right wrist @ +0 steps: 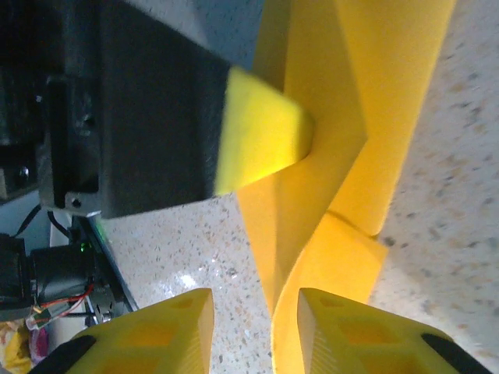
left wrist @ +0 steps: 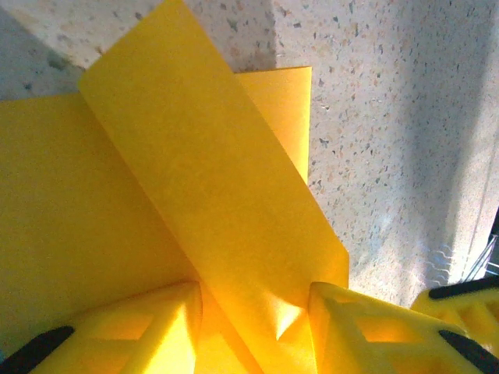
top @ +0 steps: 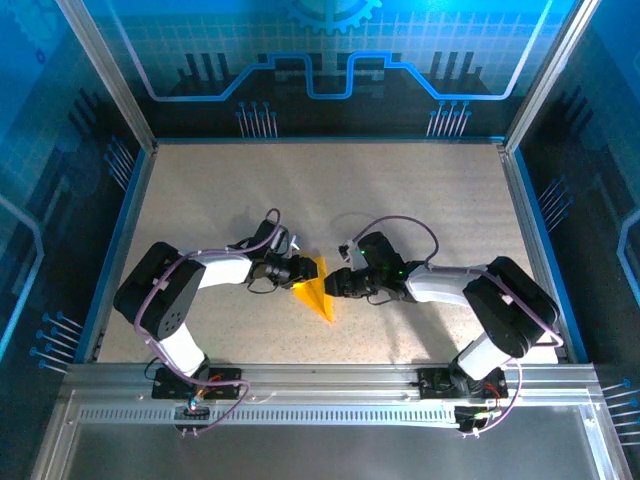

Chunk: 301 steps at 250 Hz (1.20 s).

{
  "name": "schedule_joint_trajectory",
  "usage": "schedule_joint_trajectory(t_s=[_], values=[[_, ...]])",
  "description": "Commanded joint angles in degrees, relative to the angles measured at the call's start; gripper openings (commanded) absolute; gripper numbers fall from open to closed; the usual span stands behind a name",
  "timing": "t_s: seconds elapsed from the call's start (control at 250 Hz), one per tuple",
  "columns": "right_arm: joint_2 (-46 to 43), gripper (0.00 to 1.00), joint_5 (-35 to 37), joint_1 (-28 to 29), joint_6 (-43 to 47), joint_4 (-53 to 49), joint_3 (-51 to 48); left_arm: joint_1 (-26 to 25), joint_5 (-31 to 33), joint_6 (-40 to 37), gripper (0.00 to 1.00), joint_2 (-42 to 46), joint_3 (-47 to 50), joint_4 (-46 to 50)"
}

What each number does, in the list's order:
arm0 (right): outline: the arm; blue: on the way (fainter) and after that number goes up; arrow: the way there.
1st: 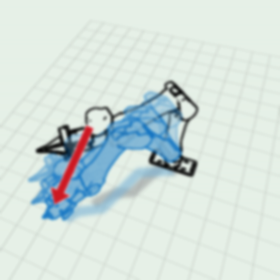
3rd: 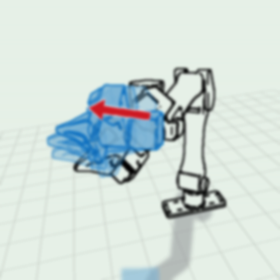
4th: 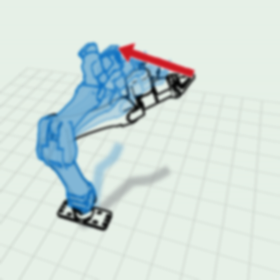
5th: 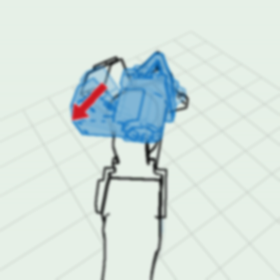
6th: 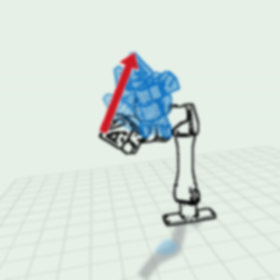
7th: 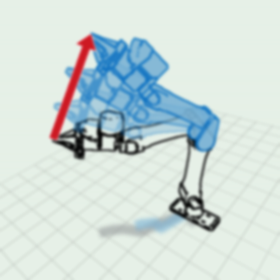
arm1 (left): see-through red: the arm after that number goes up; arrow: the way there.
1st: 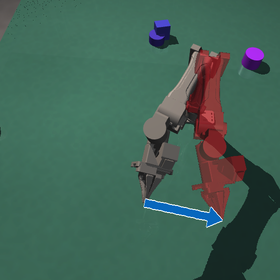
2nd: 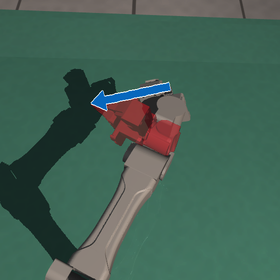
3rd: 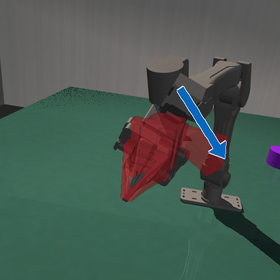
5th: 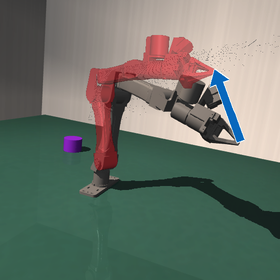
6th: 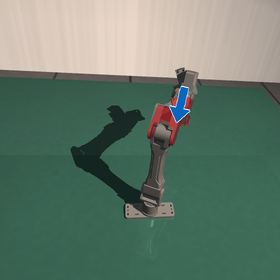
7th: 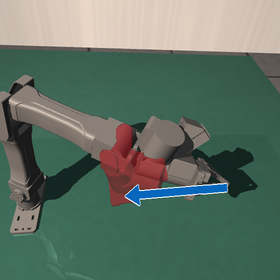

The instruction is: Fold a paper plane with a square sheet of paper (fold left side to right side)

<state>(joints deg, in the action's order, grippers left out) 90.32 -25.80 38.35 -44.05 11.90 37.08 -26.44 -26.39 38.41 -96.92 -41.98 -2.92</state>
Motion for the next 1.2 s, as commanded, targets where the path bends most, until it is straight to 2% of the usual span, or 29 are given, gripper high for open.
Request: schedule_joint_trajectory(t_s=[0.0, 0.4, 0.555, 1.199], values=[[0.7, 0.35, -1.5, -0.9, 1.7, -2.7, 1.0, -0.7, 2.0, -1.8, 0.42, -1.6, -0.7, 1.2], [7.7, 0.31, -4.8, 0.0, -0.4, 2.8, 3.5, -0.9, 2.0, -1.9, 0.42, -1.5, -0.9, 1.5], [8.7, 0.25, -5.3, 0.0, -0.6, 3.2, 3.8, -0.9, 2.3, -2.3, 0.42, -1.6, -1.1, 1.8], [8.5, 0.15, 0.9, 0.0, 4.1, -6.6, 6.0, -1.3, 2.9, -3.3, 0.42, -2.8, -2.0, 2.6]])
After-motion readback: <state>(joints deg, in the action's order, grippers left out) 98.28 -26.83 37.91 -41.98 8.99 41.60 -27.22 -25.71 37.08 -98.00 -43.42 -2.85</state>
